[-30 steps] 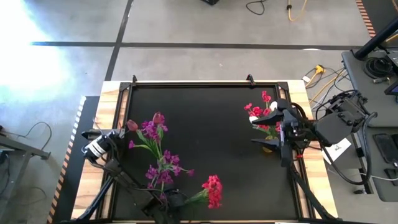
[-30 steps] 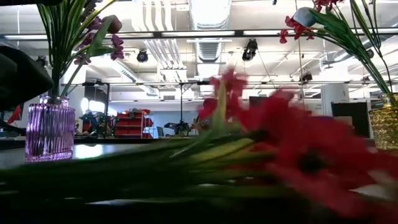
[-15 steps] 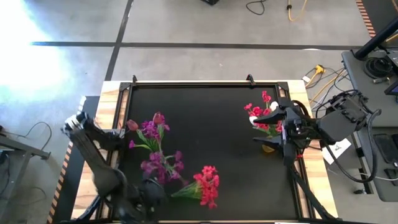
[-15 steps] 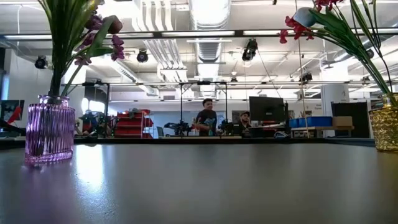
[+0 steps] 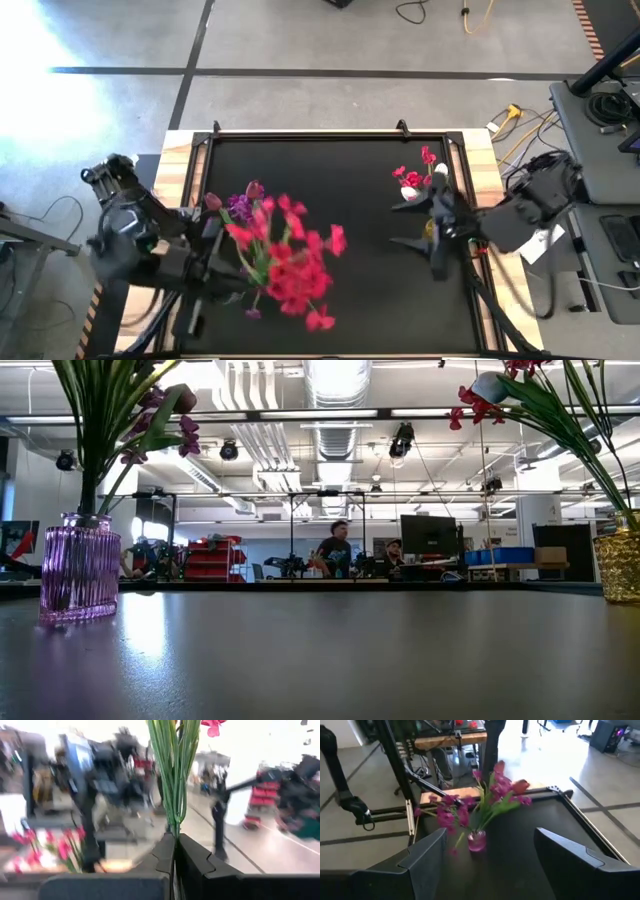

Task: Sort flowers into vase by color
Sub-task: Put the red flower into the yellow flower vase

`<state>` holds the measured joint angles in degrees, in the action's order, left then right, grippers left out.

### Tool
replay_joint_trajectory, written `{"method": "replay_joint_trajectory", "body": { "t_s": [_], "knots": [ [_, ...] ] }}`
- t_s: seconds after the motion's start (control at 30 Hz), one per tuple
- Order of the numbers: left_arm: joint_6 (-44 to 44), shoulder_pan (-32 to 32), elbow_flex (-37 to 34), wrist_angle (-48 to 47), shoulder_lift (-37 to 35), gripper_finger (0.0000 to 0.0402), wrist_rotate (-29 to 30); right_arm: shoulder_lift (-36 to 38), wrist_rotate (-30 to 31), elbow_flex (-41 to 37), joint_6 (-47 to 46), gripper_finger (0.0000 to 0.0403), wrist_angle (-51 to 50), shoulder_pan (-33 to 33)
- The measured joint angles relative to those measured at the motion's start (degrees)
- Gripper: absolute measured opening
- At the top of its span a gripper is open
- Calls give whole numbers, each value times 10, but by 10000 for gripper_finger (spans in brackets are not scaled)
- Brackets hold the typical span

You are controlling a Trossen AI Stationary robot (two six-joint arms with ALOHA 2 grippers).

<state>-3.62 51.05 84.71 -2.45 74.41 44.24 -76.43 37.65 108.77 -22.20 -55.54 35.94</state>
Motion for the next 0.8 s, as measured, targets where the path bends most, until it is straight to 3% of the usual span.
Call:
{"method": "replay_joint_trajectory", "body": {
  "t_s": [0.13, 0.47, 0.6, 0.8],
  "knots": [
    [68, -41, 0, 57, 2, 0, -24, -45, 14, 0, 29, 292, 94, -8],
    [74, -145, -1, 110, 33, 0, -135, -179, 13, 14, 311, 276, 586, -30],
    [76, -157, -1, 112, 33, 0, -137, -211, 14, 40, 358, 264, 637, -31],
    [82, -165, -1, 121, 37, 0, -137, -232, -2, 69, 317, 247, 639, -52]
  ]
}}
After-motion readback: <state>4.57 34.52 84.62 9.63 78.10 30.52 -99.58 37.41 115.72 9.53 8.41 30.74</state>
